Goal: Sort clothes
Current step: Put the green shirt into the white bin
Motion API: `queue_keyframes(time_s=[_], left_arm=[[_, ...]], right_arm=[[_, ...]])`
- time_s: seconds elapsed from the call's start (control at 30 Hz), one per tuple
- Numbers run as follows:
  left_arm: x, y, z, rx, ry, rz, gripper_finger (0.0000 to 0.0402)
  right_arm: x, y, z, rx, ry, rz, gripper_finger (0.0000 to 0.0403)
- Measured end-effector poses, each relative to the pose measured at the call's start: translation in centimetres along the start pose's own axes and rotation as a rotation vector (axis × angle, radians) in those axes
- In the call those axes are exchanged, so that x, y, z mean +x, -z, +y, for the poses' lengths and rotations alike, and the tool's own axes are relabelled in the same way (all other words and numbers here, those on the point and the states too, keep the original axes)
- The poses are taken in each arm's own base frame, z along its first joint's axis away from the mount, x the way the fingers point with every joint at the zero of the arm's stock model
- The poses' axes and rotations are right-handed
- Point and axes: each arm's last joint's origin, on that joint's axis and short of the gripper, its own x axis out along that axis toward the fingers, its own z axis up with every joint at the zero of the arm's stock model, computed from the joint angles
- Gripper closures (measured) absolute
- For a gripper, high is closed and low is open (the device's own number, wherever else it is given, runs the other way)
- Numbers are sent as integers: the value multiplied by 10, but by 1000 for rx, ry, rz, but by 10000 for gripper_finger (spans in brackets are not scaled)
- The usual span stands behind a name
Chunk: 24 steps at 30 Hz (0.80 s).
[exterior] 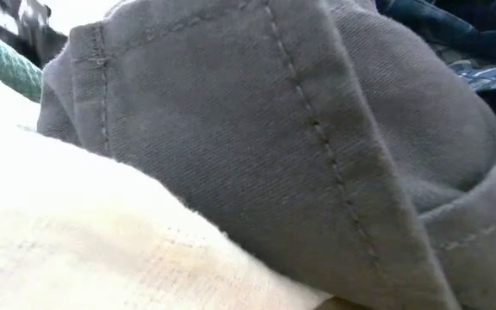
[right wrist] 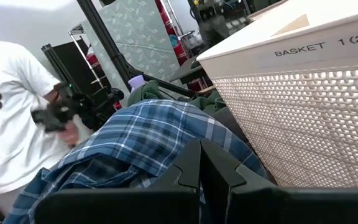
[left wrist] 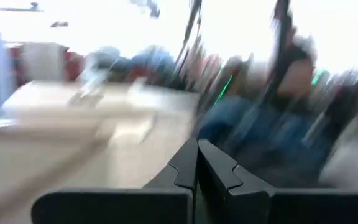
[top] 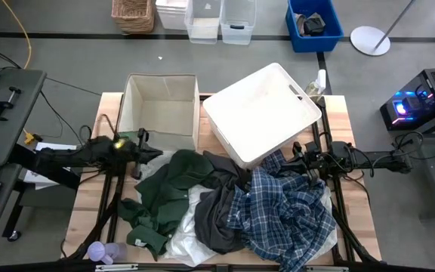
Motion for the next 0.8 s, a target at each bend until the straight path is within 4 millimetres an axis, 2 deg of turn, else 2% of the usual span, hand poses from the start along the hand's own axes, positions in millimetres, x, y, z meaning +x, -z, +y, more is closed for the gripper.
queue_keyframes(time_s=[0.03, 0.1, 0.2, 0.3, 0.43, 0.5, 0.6, 0.8], left_arm=[[1, -10, -2, -98, 20, -102, 402], [3, -25, -1, -213, -54, -241, 402], [17, -42, -1, -239, -171, -192, 402], [47, -70, -9, -119, -98, 63, 402], [86, -90, -22, -22, 6, 630, 402], [98, -87, -30, -87, -18, 921, 402], [116, -72, -43, -272, -55, 1184, 402], [141, -25, -65, -495, -34, 1419, 394]], right_arm=[[0, 0, 0, 0, 0, -1, 402], [0, 0, 0, 0, 0, -1, 402], [0, 0, 0, 0, 3, 2, 402], [0, 0, 0, 0, 4, 2, 402], [0, 0, 0, 0, 4, 3, 402], [0, 0, 0, 0, 4, 2, 402], [0, 0, 0, 0, 9, 1, 402], [0, 0, 0, 0, 9, 3, 402]])
